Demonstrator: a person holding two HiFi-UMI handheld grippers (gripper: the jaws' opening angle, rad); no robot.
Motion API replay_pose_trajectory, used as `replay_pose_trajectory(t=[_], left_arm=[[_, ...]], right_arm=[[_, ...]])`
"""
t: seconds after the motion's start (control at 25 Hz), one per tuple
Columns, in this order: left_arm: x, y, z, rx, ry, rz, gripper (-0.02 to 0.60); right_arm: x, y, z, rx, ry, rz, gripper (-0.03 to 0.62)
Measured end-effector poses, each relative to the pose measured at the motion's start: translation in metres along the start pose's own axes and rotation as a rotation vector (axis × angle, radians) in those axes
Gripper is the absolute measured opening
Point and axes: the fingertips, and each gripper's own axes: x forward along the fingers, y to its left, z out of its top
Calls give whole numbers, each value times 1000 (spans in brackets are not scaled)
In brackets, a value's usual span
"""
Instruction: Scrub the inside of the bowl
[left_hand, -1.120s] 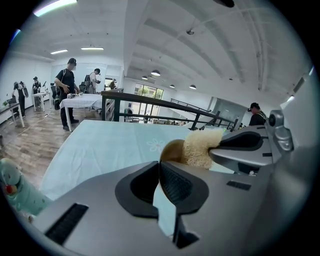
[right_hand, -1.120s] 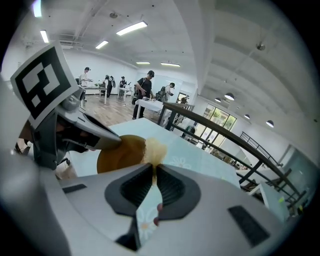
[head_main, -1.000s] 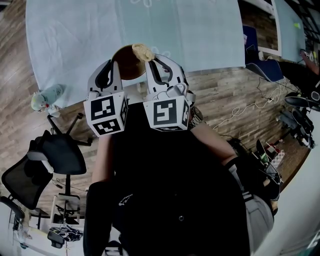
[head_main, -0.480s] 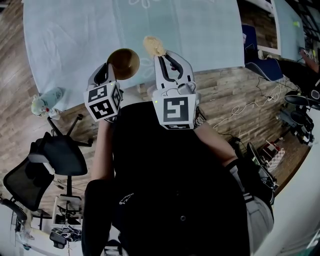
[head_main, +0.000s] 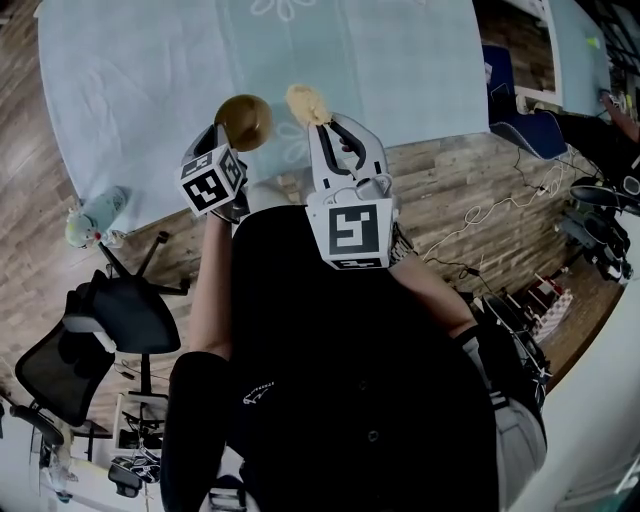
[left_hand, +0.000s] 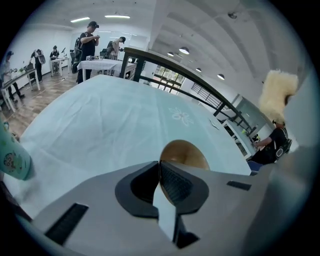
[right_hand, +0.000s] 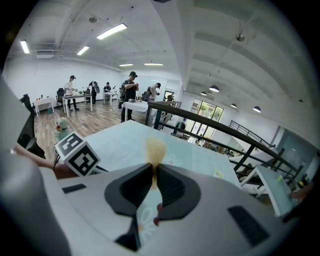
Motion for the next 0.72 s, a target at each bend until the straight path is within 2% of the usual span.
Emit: replay_pose_trajectory(t=[0.4, 0.72], left_arm=[[37, 2, 12, -87, 31, -4, 25], [41, 5, 7, -106, 49, -25, 26]], right_arm=[[6, -9, -7, 22, 37, -1, 37], [8, -6, -9, 22, 43, 5, 37]])
